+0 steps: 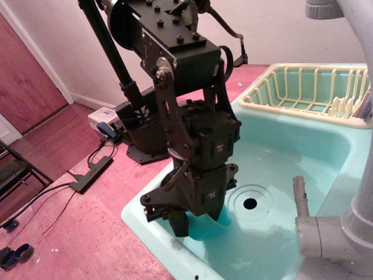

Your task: Flip cup upright

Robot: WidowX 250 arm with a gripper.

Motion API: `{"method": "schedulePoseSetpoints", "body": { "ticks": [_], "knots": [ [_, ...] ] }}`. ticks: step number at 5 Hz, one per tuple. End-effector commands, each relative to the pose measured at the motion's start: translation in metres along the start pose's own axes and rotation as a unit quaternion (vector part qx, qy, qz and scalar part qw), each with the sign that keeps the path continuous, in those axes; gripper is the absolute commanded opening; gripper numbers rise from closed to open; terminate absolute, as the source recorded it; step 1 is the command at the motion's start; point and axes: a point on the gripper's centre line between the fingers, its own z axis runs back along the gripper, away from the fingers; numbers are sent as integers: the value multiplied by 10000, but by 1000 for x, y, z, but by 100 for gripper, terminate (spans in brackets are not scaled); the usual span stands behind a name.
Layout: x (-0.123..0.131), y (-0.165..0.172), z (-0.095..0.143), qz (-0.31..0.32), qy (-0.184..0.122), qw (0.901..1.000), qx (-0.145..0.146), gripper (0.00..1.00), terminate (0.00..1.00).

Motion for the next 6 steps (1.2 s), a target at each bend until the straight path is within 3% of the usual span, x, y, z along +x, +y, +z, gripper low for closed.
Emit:
{"method": "schedulePoseSetpoints", "body": {
  "ticks": [1, 2, 3, 4, 5, 6],
  "knots": [
    [7, -1, 27, -249, -326, 9988, 251, 0, 0],
    [12, -1, 29, -581, -312, 9955, 677, 0, 0],
    [13, 5, 24, -752, -543, 9873, 1287, 0, 0],
    [21, 10, 11, -845, -819, 9806, 1570, 0, 0],
    [24, 7, -12, -801, -894, 9828, 1402, 0, 0],
    [23, 2, -20, -684, -931, 9855, 1246, 100, 0]
  ]
}}
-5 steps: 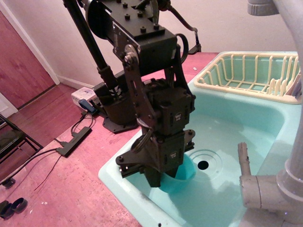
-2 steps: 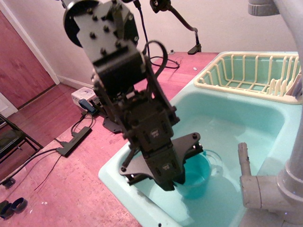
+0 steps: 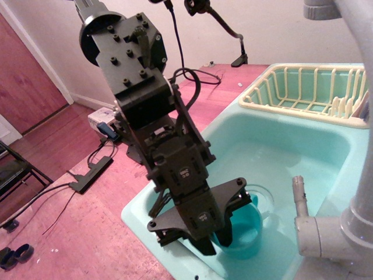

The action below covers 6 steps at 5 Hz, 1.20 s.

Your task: Flip cup upright

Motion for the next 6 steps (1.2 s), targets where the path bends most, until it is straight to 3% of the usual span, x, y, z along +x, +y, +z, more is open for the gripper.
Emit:
{"method": "schedulePoseSetpoints", "body": {
  "ticks": [1, 3, 4, 6],
  "knots": [
    [4, 11, 20, 48, 68, 9999, 89, 100, 0],
    [11, 50, 114, -19, 474, 9962, 730, 100, 0],
    [10, 46, 133, -31, 633, 9954, 719, 100, 0],
    [10, 46, 133, -31, 633, 9954, 719, 100, 0]
  ]
}}
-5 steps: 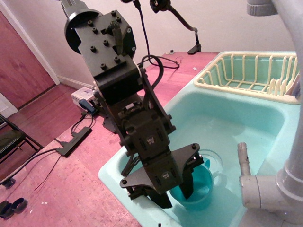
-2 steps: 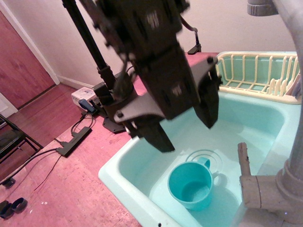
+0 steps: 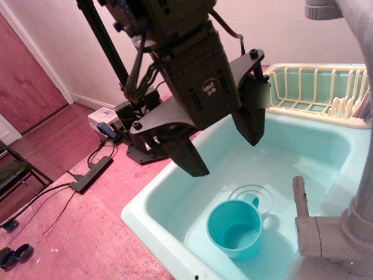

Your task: Flip cup upright

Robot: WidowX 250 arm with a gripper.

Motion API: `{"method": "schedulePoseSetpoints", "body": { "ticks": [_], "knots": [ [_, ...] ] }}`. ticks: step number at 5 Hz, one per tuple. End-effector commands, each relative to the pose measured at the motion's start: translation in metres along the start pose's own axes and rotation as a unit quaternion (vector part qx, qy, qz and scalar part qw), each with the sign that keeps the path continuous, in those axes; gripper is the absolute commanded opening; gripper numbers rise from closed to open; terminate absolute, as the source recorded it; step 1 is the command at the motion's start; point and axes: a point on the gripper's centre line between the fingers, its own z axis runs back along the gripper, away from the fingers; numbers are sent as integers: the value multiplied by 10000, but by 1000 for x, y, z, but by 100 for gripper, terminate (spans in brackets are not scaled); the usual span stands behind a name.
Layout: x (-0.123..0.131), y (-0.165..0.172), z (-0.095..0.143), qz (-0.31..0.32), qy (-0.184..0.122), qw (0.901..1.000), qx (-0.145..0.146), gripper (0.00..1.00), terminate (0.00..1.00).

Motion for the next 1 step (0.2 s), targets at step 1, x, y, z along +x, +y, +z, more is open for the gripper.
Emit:
{"method": "schedulePoseSetpoints", "body": {
  "ticks": [1],
  "knots": [
    [-2, 4, 22, -53, -358, 9993, 69, 100, 100]
  ]
}}
